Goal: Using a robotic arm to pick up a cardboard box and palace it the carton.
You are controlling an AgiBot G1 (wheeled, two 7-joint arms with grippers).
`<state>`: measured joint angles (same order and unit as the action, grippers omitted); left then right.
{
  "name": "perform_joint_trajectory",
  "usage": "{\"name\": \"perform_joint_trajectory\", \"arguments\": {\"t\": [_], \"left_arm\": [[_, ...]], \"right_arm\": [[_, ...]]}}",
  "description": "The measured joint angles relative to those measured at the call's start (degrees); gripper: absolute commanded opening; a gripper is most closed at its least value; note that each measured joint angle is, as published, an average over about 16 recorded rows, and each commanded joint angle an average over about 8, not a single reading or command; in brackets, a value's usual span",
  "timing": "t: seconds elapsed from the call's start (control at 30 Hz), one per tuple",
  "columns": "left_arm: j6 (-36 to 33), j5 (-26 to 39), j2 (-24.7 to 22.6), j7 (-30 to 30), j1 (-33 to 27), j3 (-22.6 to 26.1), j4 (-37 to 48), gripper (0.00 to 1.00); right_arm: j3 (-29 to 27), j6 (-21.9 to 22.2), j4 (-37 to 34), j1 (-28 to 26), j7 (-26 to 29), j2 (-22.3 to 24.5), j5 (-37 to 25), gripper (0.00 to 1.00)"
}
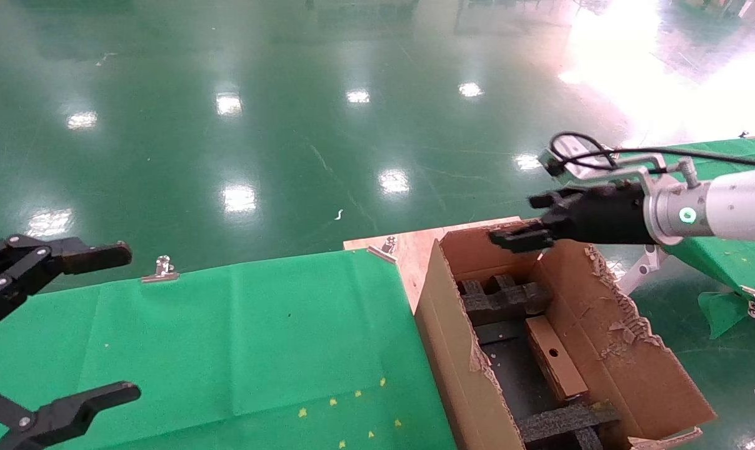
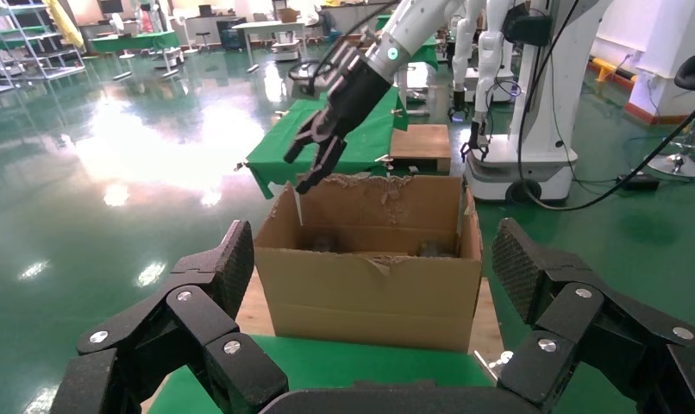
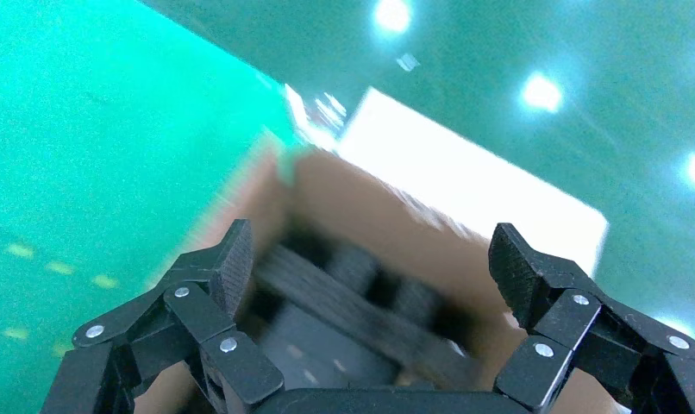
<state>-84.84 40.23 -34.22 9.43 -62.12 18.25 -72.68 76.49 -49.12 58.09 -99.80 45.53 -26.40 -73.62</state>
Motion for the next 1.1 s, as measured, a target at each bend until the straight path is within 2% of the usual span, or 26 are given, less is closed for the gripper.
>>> {"name": "perform_joint_trajectory", "arguments": {"t": [0.3, 0.57, 1.1], "left_arm": [[0.01, 0.0, 0.01, 0.0, 0.01, 0.01, 0.01, 1.0], [0.01, -0.01, 0.01, -0.01, 0.0, 0.01, 0.02, 1.0], [0.02, -0.02, 0.02, -0.02, -0.01, 0.04, 0.03, 1.0]], "right_arm": [[-1.32, -1.28, 1.82, -0.57, -2.22, 0.39, 2.35, 1.0], [-4.05, -2.83, 2.04, 1.59, -3.49, -0.11, 3.39, 1.0], [-18.76, -11.61, 5.54, 11.16, -11.64, -2.33, 10.77, 1.0]]}}
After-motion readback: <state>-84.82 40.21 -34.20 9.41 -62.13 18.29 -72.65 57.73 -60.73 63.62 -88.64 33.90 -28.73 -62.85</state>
